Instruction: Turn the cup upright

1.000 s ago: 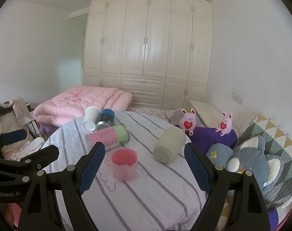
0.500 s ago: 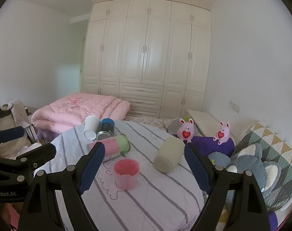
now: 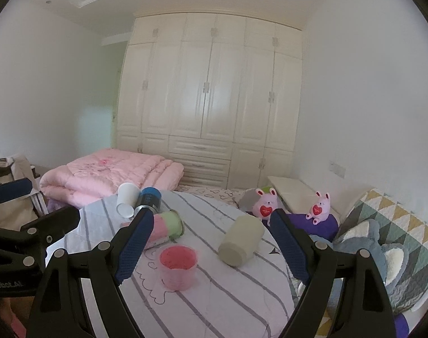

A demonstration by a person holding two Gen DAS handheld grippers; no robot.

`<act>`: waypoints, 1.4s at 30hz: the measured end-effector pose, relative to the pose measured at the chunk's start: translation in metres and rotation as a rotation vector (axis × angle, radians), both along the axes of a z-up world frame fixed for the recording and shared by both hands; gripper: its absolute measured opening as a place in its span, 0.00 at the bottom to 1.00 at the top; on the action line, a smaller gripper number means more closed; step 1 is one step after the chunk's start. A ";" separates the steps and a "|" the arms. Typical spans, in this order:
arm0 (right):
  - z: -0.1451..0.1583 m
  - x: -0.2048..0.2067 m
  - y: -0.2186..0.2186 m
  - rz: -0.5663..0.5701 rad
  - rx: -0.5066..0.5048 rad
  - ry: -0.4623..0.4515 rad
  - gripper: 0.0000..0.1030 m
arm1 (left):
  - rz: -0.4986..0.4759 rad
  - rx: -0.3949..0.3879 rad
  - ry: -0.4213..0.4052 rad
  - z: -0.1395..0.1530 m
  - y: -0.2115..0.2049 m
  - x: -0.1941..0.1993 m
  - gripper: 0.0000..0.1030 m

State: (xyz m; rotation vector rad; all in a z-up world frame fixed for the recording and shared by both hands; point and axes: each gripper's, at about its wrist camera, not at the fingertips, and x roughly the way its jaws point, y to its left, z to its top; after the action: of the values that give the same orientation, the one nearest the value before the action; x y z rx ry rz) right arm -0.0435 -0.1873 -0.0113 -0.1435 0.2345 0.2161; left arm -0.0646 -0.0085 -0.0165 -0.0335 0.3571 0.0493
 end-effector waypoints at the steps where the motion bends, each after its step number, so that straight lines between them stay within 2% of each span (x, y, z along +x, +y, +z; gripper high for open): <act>1: 0.000 0.000 0.000 -0.004 0.002 0.000 0.84 | -0.008 -0.002 0.004 0.000 0.000 0.002 1.00; 18: -0.005 0.012 -0.010 -0.022 0.028 0.023 0.84 | -0.006 0.012 0.033 -0.009 -0.006 0.016 1.00; 25: -0.008 0.016 -0.011 -0.025 0.030 0.038 0.84 | 0.006 0.047 0.007 -0.008 -0.010 0.018 1.00; 42: -0.014 0.020 -0.011 -0.030 0.031 0.074 0.84 | 0.000 0.049 0.023 -0.009 -0.011 0.021 1.00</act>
State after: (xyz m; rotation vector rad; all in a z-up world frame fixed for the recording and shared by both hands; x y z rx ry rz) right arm -0.0234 -0.1985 -0.0250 -0.1013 0.3069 0.1957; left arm -0.0432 -0.0200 -0.0260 0.0160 0.3786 0.0583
